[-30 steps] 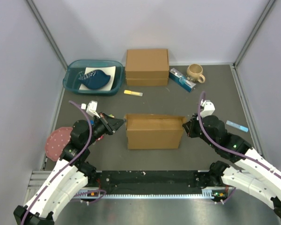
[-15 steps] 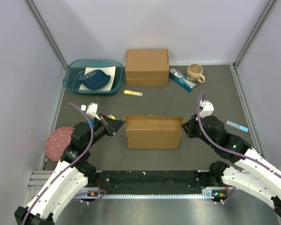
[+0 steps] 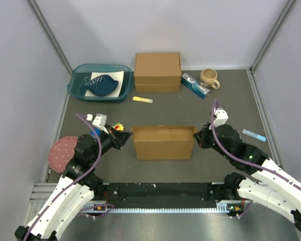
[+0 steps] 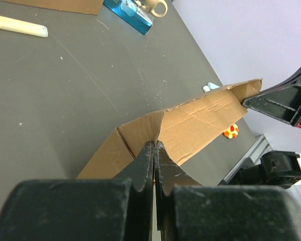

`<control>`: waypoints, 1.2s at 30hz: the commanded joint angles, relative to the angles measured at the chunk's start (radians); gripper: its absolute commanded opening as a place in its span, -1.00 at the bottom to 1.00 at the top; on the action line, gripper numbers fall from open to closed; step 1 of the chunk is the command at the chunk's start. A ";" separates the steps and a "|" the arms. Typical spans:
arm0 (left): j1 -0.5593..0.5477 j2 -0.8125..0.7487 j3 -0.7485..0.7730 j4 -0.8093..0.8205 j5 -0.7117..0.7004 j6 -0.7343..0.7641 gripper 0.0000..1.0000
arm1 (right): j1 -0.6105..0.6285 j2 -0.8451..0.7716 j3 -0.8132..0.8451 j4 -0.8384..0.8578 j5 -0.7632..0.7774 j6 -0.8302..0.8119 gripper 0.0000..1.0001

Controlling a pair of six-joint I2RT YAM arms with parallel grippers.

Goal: Fold the paper box

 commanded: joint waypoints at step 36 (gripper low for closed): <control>-0.353 -0.061 -0.106 -0.023 -0.443 0.104 -1.00 | 0.035 -0.070 0.071 -0.142 0.106 0.029 -0.09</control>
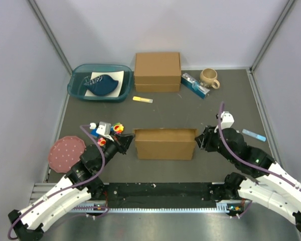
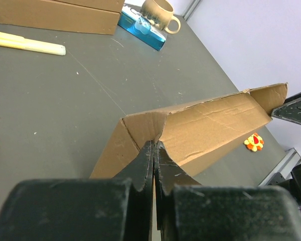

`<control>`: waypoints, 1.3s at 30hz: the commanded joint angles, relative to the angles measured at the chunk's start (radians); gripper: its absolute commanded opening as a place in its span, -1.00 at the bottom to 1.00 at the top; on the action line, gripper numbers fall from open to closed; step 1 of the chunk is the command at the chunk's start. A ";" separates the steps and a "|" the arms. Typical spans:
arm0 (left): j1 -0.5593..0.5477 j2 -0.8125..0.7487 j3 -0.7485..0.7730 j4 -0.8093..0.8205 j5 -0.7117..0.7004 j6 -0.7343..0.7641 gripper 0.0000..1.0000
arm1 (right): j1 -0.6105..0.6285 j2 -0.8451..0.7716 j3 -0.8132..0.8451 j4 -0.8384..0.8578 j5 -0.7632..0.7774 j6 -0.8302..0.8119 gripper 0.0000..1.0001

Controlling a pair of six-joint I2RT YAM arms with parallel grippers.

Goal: Fold the paper box

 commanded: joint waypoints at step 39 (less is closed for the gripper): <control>-0.004 0.048 -0.031 -0.075 -0.006 -0.023 -1.00 | 0.011 0.016 -0.083 0.073 -0.007 -0.007 -1.00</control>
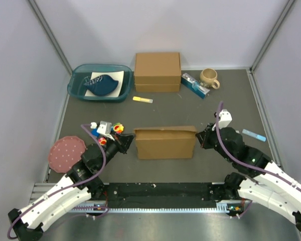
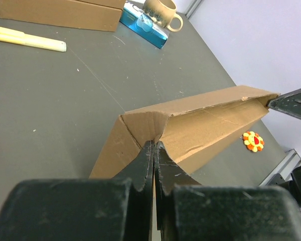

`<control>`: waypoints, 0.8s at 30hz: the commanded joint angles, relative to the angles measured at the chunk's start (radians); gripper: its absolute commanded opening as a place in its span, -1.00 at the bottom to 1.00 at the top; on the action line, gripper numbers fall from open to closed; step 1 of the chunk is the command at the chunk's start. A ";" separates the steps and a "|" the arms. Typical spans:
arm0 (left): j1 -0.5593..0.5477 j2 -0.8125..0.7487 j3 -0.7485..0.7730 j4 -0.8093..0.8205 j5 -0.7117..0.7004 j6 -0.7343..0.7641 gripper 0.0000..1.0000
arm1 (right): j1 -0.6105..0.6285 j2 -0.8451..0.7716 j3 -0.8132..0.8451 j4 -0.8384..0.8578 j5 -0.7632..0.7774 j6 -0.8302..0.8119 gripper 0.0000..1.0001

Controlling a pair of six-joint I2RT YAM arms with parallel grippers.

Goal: Fold the paper box

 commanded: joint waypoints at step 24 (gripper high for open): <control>-0.002 -0.028 0.144 -0.134 -0.065 0.033 -0.27 | 0.010 -0.026 -0.068 -0.069 -0.014 0.068 -1.00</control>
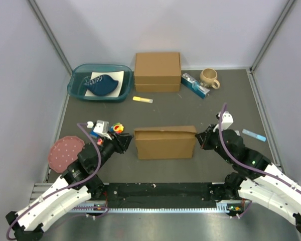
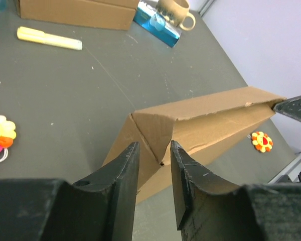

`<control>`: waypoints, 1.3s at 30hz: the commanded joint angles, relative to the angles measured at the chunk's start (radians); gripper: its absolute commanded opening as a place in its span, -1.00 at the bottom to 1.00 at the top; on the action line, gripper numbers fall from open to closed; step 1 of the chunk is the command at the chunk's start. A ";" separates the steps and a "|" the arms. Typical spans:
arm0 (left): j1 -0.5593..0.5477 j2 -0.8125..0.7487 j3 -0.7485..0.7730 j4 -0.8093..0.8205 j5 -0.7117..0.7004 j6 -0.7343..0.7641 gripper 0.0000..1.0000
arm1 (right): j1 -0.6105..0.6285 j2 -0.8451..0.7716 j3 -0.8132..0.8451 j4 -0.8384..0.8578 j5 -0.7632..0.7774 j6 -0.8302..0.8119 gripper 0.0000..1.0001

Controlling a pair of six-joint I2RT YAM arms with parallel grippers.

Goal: Fold the paper box

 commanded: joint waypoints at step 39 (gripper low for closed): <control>-0.002 0.149 0.017 0.146 0.058 0.044 -1.00 | 0.010 0.025 0.000 -0.114 -0.018 0.008 -1.00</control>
